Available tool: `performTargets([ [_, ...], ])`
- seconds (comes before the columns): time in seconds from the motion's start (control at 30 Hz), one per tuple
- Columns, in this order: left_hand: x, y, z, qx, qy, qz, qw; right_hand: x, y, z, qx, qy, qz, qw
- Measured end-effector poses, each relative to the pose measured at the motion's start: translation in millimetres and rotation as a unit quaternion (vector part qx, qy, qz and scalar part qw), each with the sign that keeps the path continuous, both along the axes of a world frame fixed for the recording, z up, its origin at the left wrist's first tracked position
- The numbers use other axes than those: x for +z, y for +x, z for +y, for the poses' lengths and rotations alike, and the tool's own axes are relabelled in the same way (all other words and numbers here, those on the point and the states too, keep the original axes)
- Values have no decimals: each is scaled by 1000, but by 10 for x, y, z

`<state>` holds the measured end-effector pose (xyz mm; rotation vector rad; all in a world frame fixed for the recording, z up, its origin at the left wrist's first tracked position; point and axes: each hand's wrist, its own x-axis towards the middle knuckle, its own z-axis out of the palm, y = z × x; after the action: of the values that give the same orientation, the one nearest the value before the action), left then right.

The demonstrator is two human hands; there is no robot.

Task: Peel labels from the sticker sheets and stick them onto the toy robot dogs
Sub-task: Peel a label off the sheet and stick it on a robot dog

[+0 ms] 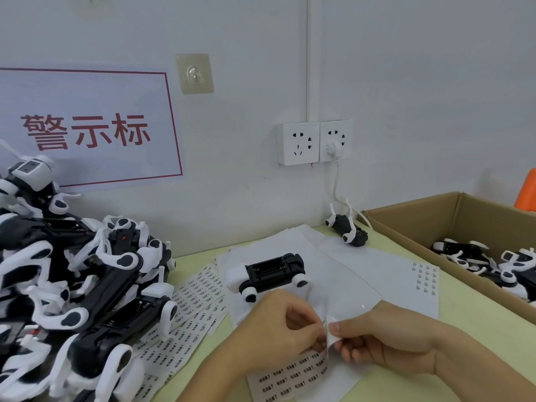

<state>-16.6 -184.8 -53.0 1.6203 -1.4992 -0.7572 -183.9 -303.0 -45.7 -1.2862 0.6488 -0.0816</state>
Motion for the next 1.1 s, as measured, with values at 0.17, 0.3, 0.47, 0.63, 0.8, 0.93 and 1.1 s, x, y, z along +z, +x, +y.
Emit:
performTargets([
  [0.17, -6, -42, -34, 32, 24, 11, 999, -5, -6, -21, 7, 28, -17, 999],
  [0.3, -28, -101, -56, 58, 32, 9, 998, -21, -2, -40, -5, 48, -19, 999],
  [0.47, -33, -124, -66, 59, 27, 2, 998, -16, 2, -29, -18, 47, -17, 999],
  [0.63, -39, -119, -71, 56, 28, -6, 998, -6, -1, -24, -23, 48, -9, 999],
  [0.8, -53, -141, -87, 63, 22, -31, 997, -14, 11, -35, -27, 57, -6, 998],
  [0.93, -68, -211, -101, 95, 21, -72, 993, -8, 20, -26, -33, 60, -14, 998],
  [1.1, -76, -260, -115, 113, 17, -100, 988, 12, 20, -7, -32, 37, -6, 999],
])
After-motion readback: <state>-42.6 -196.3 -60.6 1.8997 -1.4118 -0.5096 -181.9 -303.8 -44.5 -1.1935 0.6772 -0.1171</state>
